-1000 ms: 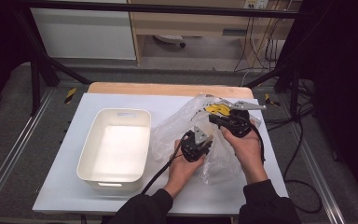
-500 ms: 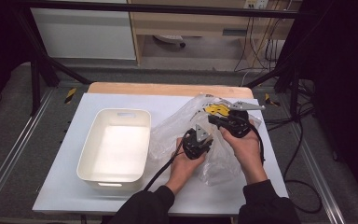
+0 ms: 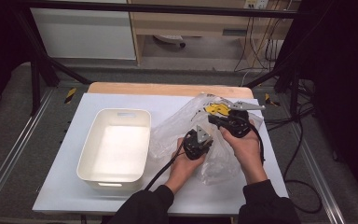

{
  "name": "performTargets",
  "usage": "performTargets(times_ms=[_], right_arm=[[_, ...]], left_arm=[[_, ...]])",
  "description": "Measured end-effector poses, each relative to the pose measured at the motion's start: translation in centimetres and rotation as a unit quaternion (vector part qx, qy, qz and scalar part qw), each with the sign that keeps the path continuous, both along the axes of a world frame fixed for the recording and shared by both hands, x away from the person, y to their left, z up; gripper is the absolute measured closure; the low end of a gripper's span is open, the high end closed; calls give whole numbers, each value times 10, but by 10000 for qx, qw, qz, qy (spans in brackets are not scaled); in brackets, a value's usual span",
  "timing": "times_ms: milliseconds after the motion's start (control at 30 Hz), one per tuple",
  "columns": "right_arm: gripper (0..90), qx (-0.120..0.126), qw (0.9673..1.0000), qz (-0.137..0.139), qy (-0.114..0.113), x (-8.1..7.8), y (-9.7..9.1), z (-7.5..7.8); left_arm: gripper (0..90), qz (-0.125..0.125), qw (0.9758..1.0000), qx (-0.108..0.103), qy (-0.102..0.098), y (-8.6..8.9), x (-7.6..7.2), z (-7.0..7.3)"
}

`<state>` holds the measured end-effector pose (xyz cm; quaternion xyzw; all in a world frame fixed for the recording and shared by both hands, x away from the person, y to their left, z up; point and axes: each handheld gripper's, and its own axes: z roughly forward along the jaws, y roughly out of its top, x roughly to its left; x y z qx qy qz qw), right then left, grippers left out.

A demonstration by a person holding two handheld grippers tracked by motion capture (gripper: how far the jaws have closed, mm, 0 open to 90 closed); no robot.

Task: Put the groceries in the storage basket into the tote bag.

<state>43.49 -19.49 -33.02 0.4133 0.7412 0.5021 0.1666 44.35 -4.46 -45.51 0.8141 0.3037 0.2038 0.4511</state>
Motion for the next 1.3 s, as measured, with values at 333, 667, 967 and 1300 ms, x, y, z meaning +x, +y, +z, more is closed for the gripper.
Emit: performTargets(times_ms=[333, 667, 967, 1300], right_arm=[[900, 69, 10000, -2, -53, -1, 0, 2], [900, 75, 9999, 8, -82, -1, 0, 4], [900, 99, 9999, -6, -96, -2, -1, 5], [900, 47, 10000, 17, -68, -1, 0, 4]], left_arm=[[687, -28, 9997, -64, 230, 0, 4, -1], [688, -18, 9977, 138, 661, -5, 12, -3], [691, 55, 9965, 191, 817, -6, 16, -4], [686, 1, 9970, 197, 754, -7, 15, -4]])
